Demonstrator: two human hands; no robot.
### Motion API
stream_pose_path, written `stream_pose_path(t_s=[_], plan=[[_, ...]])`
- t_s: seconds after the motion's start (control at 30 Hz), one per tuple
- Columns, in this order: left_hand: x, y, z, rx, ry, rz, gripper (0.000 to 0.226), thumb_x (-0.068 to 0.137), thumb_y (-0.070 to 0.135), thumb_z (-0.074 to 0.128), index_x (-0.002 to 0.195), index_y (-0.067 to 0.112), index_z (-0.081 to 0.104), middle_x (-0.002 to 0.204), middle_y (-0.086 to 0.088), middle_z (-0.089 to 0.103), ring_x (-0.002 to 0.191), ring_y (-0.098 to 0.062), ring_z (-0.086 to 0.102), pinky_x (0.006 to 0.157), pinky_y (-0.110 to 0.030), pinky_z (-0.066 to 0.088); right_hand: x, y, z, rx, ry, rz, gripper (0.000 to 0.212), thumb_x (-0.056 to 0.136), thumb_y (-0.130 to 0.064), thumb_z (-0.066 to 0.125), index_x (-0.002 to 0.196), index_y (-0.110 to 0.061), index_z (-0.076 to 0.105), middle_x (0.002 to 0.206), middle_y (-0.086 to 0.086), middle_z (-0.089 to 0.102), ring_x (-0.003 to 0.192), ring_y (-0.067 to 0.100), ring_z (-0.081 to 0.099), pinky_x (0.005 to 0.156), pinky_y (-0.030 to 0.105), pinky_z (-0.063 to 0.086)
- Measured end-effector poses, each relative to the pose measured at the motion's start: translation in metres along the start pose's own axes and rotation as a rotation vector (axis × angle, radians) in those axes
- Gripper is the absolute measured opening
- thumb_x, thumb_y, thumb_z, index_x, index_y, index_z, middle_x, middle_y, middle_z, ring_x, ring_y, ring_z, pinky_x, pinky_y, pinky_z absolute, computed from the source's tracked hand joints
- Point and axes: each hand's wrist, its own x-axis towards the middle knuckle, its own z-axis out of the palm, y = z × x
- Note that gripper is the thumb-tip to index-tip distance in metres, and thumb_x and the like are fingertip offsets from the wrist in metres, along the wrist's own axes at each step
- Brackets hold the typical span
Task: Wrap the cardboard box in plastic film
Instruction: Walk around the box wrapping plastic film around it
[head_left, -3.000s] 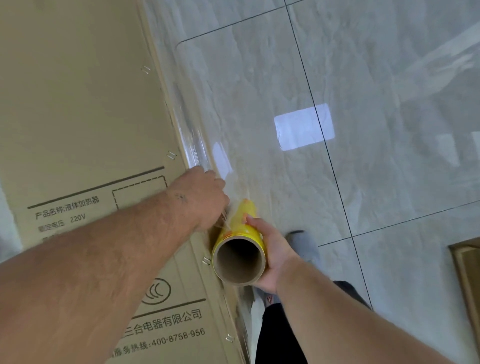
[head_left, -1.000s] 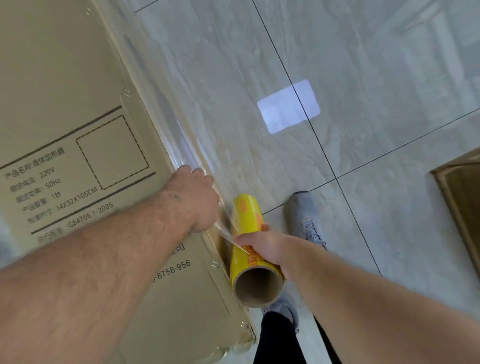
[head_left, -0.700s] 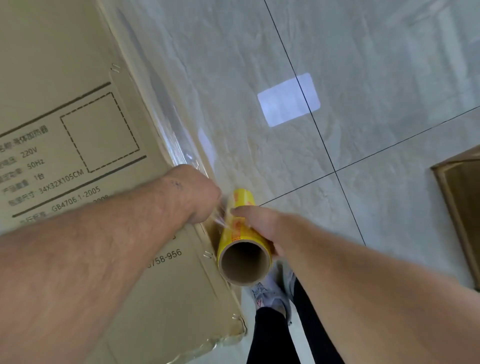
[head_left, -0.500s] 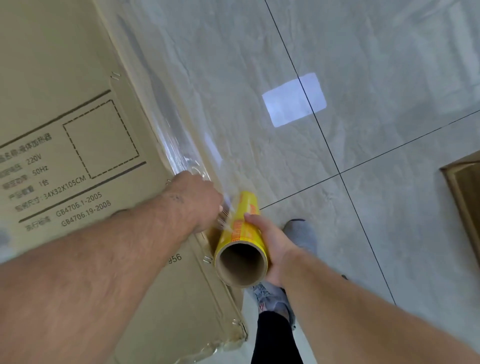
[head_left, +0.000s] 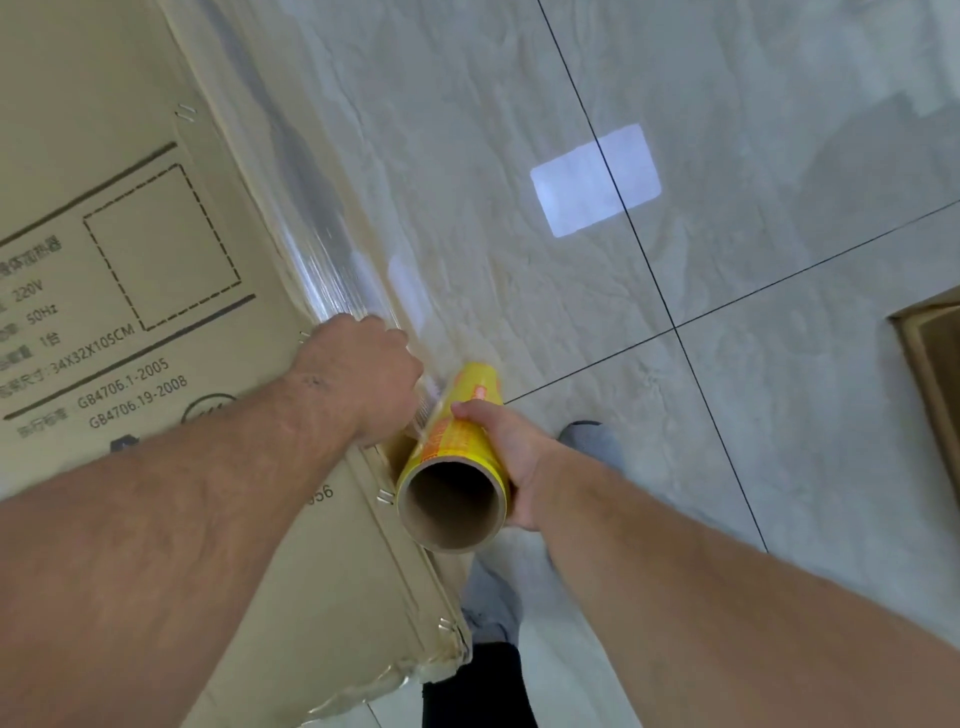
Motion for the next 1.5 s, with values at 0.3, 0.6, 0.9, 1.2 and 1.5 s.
stream_pose_path(t_s=[0.3,0.6,0.9,1.2,1.5], plan=[[-0.013,0.009,-0.007,0.039,-0.054,0.053,0.041,0.106,0.041,0.032,0.134,0.032,0.06,0.132,-0.003,0.054,0.12,-0.025,0.049,0.097,-0.043,0.036,-0.004,0.017,-0.01,-0.555,0.152,-0.077,0.12,0.061,-0.068,0.081,0.163,-0.02,0.04,0.137,0.015,0.063,0.117,0.039,0.072,0.109,0.054,0.059],[-0.021,0.022,-0.008,0.038,-0.177,0.07,0.043,0.094,0.029,0.055,0.137,0.026,0.061,0.14,0.0,0.051,0.128,-0.024,0.05,0.099,-0.039,0.041,-0.013,-0.003,0.006,-0.755,0.215,-0.125,0.066,0.087,-0.072,0.067,0.126,-0.02,0.056,0.135,0.017,0.066,0.113,0.036,0.073,0.104,0.048,0.06],[-0.022,0.035,-0.004,0.012,-0.161,0.138,0.045,0.103,0.033,0.045,0.148,0.035,0.042,0.14,0.0,0.057,0.128,-0.027,0.056,0.085,-0.036,0.034,0.012,0.053,-0.019,0.235,-0.019,-0.045,0.072,0.091,-0.053,0.083,0.138,-0.004,0.061,0.121,0.027,0.08,0.087,0.037,0.079,0.08,0.046,0.066],[-0.022,0.044,0.001,0.063,-0.168,0.161,0.046,0.106,0.038,0.027,0.142,0.029,0.055,0.145,-0.006,0.049,0.13,-0.028,0.046,0.103,-0.046,0.035,0.022,0.067,-0.026,-0.366,0.179,-0.072,0.135,0.048,-0.078,0.082,0.167,-0.035,0.034,0.147,0.015,0.061,0.12,0.041,0.072,0.109,0.06,0.058],[-0.023,0.057,0.006,-0.071,-0.21,0.159,0.043,0.103,0.033,0.041,0.146,0.024,0.043,0.14,-0.006,0.057,0.126,-0.033,0.056,0.085,-0.04,0.04,0.02,0.055,-0.038,-0.098,0.178,-0.02,0.077,0.084,-0.064,0.078,0.141,-0.015,0.058,0.122,0.017,0.075,0.099,0.035,0.079,0.093,0.051,0.067]])
